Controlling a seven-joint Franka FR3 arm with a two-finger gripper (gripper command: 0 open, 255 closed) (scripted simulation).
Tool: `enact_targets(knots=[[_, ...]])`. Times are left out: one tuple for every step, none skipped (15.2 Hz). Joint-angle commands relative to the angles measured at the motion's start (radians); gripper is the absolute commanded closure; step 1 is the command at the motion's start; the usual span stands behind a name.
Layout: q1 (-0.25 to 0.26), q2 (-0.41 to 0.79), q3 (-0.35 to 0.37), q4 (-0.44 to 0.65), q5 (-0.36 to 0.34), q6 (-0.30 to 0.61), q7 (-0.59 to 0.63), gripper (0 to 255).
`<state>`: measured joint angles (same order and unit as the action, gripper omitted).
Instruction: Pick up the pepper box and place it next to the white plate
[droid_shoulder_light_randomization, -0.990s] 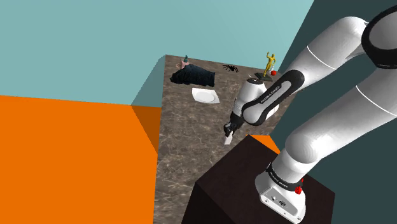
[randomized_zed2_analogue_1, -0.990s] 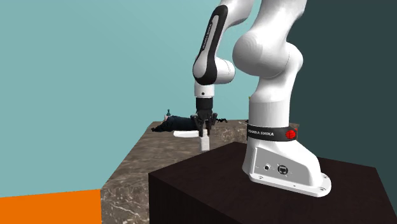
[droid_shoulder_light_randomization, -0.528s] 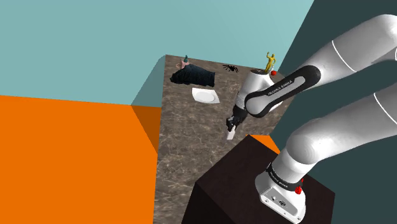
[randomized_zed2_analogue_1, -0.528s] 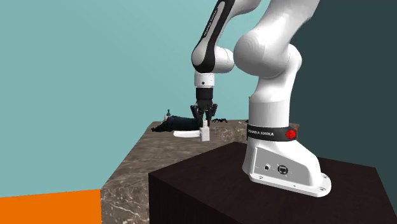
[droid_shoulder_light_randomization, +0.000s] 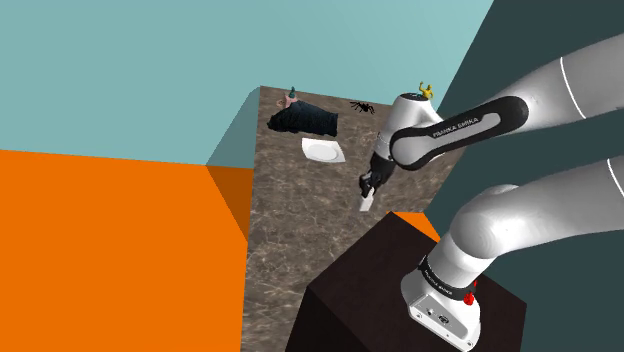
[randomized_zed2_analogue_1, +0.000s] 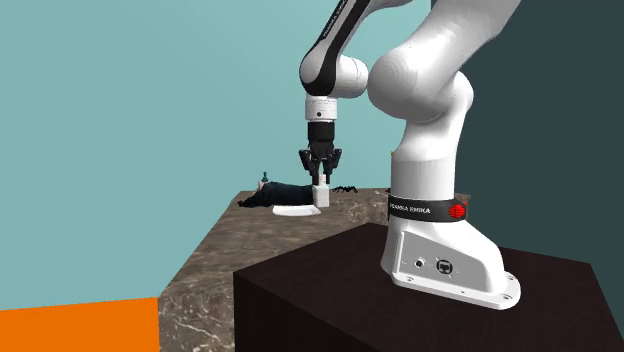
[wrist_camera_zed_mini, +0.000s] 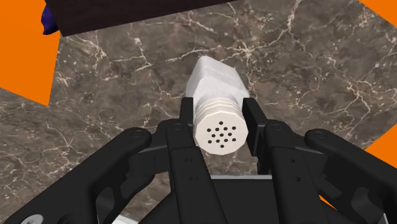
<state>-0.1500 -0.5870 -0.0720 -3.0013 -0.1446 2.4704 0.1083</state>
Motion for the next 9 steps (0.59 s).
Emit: enact_targets(knots=[[0.002,-0.036,0.000,0.010,0.004,-0.047,-0.004,255],[0.003,-0.040,0.000,0.012,0.005,-0.053,-0.004,255],[-0.012,0.000,-0.017,0.038,-0.006,-0.038,-0.026,255],[-0.025,0.039,-0.034,0.066,-0.014,-0.025,-0.048,255],[-0.035,0.078,-0.051,0.095,-0.021,-0.013,-0.069,255],[-0.044,0.116,-0.068,0.124,-0.026,-0.004,-0.089,255],[-0.050,0.153,-0.084,0.154,-0.029,0.005,-0.110,255],[-0.055,0.189,-0.100,0.185,-0.030,0.012,-0.131,255],[-0.059,0.225,-0.116,0.217,-0.029,0.017,-0.153,255]])
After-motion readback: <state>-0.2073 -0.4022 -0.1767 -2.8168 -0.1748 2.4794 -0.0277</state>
